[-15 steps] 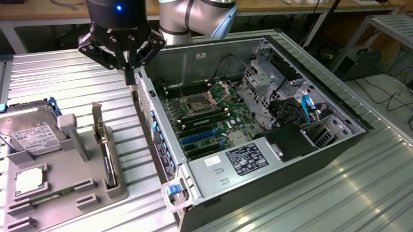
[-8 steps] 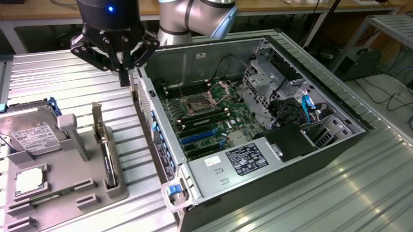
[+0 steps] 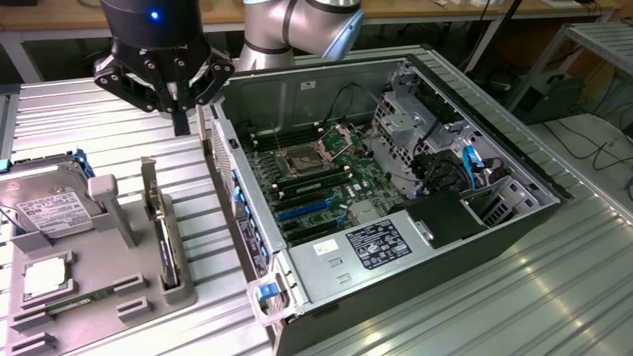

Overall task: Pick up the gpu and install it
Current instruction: 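Reach for the gpu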

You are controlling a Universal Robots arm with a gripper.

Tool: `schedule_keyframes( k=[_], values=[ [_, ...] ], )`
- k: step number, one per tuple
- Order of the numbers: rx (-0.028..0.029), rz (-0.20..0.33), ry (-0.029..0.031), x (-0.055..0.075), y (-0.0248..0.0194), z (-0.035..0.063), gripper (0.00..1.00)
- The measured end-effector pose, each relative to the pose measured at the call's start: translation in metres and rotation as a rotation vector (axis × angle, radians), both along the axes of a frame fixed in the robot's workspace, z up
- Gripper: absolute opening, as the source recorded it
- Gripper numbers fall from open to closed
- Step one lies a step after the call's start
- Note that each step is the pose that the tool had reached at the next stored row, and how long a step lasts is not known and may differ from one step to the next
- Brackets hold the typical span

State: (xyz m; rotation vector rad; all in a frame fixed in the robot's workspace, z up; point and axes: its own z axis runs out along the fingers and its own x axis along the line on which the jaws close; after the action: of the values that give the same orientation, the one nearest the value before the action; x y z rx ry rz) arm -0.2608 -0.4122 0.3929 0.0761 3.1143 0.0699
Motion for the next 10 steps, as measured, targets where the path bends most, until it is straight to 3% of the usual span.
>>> schedule_keyframes(
  k=[10],
  values=[
    [0.0000,0.016,0.0000,-0.015,-0.0023,0.0000,0.11]
  ],
)
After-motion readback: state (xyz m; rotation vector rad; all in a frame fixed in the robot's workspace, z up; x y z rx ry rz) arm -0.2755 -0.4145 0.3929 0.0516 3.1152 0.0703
